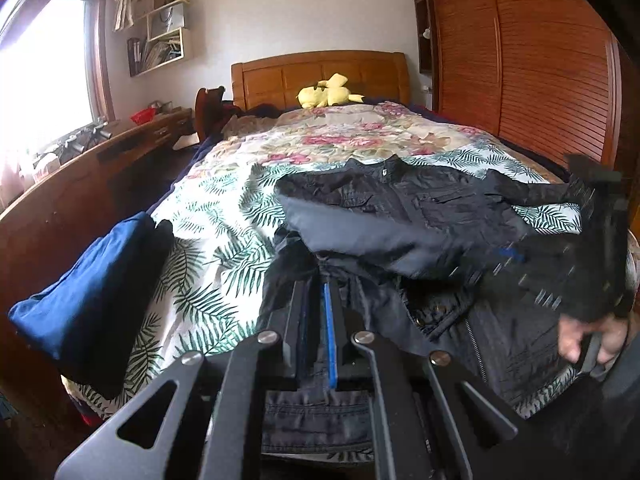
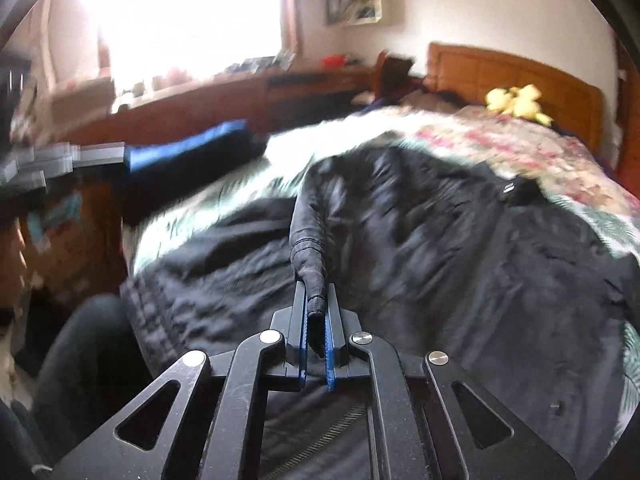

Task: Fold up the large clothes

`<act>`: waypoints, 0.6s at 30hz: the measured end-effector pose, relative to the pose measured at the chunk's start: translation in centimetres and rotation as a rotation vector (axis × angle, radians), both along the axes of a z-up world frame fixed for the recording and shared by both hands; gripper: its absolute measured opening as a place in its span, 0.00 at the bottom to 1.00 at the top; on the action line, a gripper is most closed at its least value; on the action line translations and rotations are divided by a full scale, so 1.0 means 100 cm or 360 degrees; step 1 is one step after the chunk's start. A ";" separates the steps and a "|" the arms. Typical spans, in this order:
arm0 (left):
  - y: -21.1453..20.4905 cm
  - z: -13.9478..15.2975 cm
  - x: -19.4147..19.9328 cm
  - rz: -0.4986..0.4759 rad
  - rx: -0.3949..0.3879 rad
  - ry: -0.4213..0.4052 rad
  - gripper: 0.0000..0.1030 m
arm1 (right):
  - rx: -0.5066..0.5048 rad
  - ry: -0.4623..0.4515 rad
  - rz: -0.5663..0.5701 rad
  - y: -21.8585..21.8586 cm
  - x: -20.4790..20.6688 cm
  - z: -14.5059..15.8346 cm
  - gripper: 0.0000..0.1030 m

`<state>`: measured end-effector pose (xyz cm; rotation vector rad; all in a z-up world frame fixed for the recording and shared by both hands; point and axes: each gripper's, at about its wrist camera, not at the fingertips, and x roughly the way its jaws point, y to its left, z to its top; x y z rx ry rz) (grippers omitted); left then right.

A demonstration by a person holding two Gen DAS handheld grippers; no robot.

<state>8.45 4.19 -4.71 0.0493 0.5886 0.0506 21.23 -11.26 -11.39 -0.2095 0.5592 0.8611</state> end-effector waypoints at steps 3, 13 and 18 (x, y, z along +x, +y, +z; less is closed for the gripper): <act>-0.011 0.004 0.000 -0.0022 0.0010 -0.0008 0.05 | 0.0119 -0.0024 -0.0076 -0.031 0.003 0.020 0.03; -0.037 0.008 0.010 -0.0087 -0.0002 -0.0031 0.05 | 0.0293 -0.0002 -0.0351 -0.115 0.017 0.037 0.03; -0.047 0.006 0.027 -0.0134 -0.0028 -0.0036 0.05 | 0.0215 0.0023 -0.0551 -0.142 0.036 0.020 0.04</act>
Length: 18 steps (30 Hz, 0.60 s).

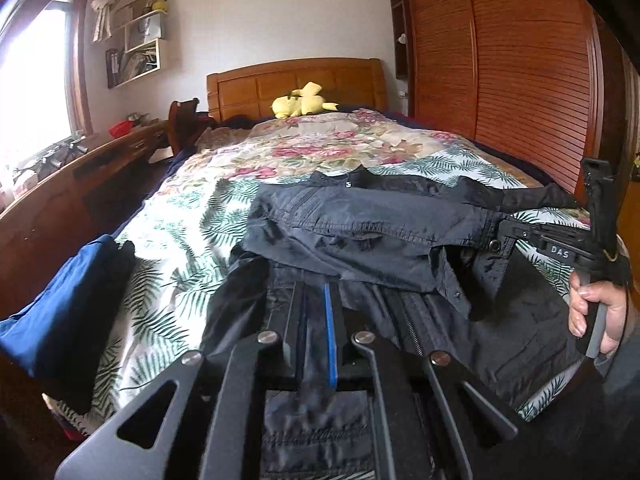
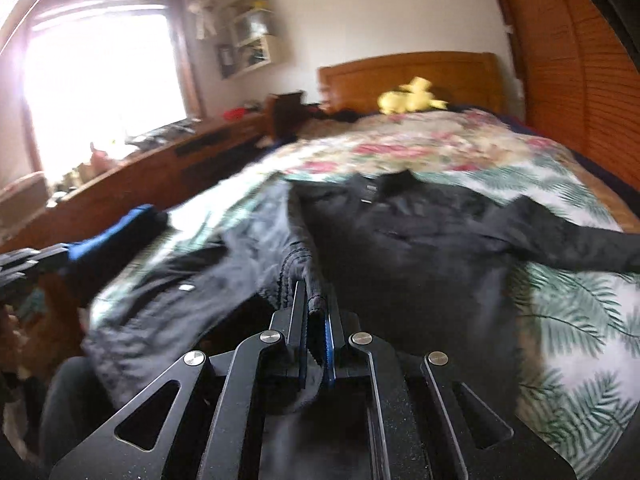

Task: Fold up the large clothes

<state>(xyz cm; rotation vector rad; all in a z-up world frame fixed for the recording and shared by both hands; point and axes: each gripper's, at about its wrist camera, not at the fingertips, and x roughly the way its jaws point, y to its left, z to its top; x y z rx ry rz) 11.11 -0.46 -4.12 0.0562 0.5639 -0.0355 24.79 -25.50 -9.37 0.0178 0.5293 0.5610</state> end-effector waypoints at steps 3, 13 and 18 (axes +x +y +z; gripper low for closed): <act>-0.005 -0.005 0.015 -0.0044 0.0007 0.0004 0.05 | -0.0061 -0.0019 -0.0124 -0.009 0.006 -0.004 0.11; -0.014 -0.028 0.067 -0.0174 -0.0040 0.0024 0.05 | -0.0045 -0.0026 -0.0254 -0.024 0.021 -0.009 0.51; -0.021 -0.038 0.092 -0.0217 -0.0043 0.0017 0.05 | -0.0062 0.0062 -0.0166 -0.006 0.031 -0.025 0.51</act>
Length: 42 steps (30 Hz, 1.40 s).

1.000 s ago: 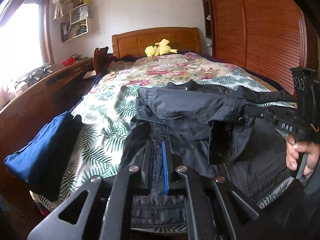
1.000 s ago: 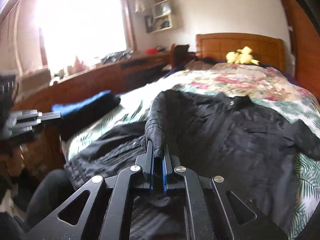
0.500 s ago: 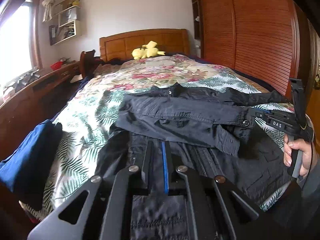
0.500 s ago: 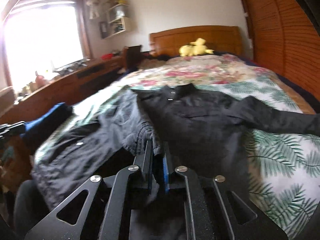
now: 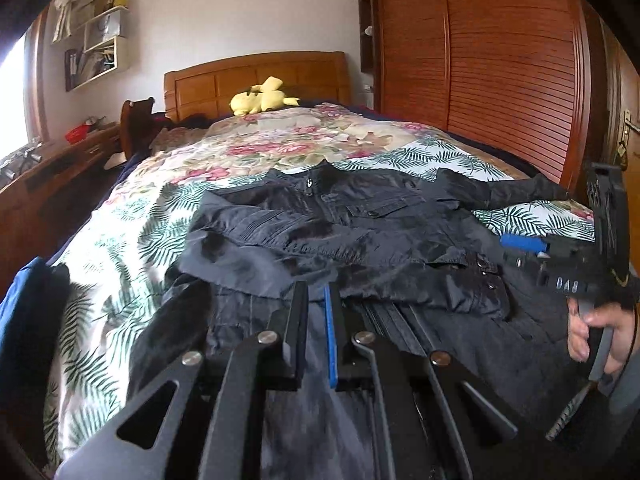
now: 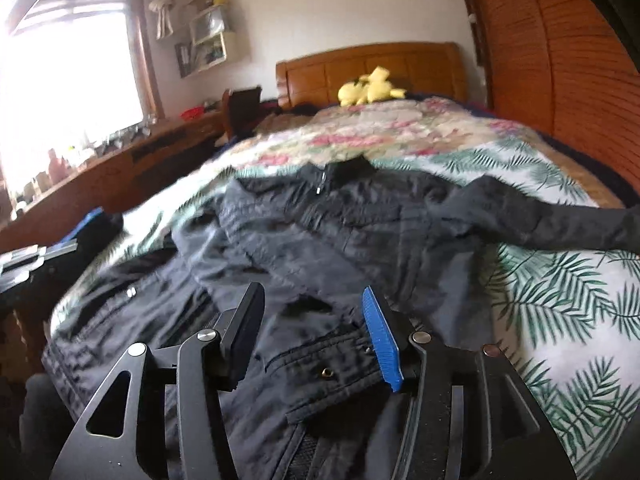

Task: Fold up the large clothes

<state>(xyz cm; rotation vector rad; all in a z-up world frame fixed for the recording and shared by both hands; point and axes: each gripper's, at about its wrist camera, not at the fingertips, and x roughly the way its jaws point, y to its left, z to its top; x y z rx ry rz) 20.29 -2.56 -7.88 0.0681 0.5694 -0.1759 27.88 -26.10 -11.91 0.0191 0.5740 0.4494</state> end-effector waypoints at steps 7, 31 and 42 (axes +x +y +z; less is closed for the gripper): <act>-0.002 -0.016 0.036 -0.0020 -0.0073 -0.0017 0.05 | -0.0174 0.0140 -0.0028 0.015 0.015 -0.039 0.50; -0.009 -0.064 0.055 -0.0010 -0.0098 -0.0044 0.05 | -0.0230 0.0139 -0.0063 0.019 0.018 -0.042 0.51; -0.009 -0.061 0.049 -0.0012 -0.0102 -0.0103 0.05 | -0.0203 -0.0005 -0.0229 -0.033 0.014 0.008 0.59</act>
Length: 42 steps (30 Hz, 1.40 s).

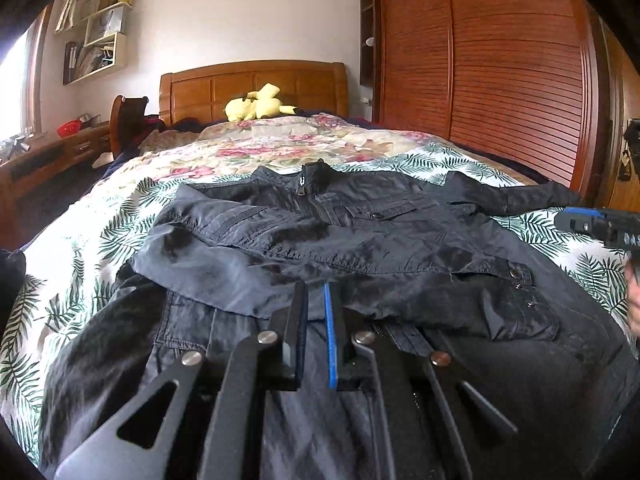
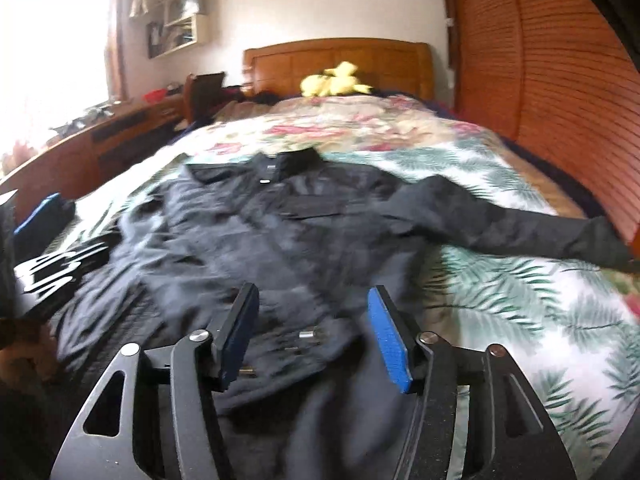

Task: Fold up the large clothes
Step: 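Move the right tool to the other sleeve and grasp its cuff, then lift the sleeve and fold it across the jacket with the right tool, then release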

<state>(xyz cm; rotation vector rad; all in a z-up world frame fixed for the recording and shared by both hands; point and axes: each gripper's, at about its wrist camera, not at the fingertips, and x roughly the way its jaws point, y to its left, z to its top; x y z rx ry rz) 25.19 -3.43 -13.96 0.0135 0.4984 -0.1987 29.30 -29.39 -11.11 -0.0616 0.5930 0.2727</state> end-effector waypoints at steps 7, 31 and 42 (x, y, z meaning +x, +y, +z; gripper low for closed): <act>0.000 0.001 -0.003 0.0000 -0.0004 -0.0029 0.05 | 0.0018 0.0022 -0.0244 -0.077 0.027 0.013 0.67; -0.004 0.001 -0.004 -0.0001 0.0022 -0.0032 0.06 | 0.0425 0.0388 -0.0947 -0.272 0.144 -0.023 0.67; -0.005 -0.001 -0.004 -0.0006 0.0031 -0.0031 0.06 | 0.0243 0.0426 -0.1012 -0.277 0.175 -0.016 0.10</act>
